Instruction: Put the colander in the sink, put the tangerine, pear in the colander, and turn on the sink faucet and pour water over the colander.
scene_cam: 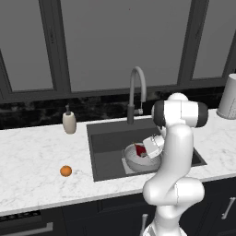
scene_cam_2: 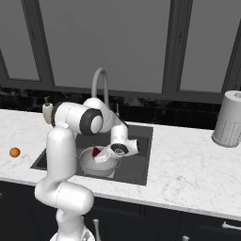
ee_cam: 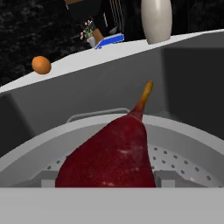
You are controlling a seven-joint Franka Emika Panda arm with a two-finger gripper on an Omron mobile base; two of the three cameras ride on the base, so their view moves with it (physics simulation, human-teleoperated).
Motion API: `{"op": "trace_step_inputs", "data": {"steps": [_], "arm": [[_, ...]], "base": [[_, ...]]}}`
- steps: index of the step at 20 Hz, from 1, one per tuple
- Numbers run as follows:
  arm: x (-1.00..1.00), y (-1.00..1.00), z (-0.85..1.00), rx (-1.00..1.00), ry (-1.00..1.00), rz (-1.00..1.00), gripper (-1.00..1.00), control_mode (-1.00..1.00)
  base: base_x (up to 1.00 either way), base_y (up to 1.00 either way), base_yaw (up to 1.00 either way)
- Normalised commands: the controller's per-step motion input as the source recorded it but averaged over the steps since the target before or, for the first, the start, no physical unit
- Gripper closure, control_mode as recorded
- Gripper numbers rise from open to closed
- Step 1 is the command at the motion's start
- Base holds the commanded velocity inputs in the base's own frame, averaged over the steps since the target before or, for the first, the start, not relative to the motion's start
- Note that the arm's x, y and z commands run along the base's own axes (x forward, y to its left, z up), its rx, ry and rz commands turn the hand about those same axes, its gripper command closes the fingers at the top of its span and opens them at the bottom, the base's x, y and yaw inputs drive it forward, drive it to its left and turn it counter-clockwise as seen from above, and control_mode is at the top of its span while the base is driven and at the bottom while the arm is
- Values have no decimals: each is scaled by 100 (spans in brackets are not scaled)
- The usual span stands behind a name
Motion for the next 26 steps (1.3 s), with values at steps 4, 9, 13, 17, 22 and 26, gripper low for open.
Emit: {"op": "trace_step_inputs", "data": {"steps": [4, 9, 13, 17, 22, 26], "arm": [[-25, 0, 0, 0, -11, 0, -100, -100], [-30, 0, 15, 0, -18, 0, -100, -100], [-38, 0, 46, 0, -27, 0, -100, -100], [-35, 0, 82, 0, -19, 0, -100, -100], [-25, -10, 100, 0, -4, 0, -100, -100], [-14, -21, 100, 0, 0, 0, -100, -100]], "base": [[0, 0, 0], [0, 0, 0], [0, 0, 0], [0, 0, 0], [0, 0, 0], [0, 0, 0]]}}
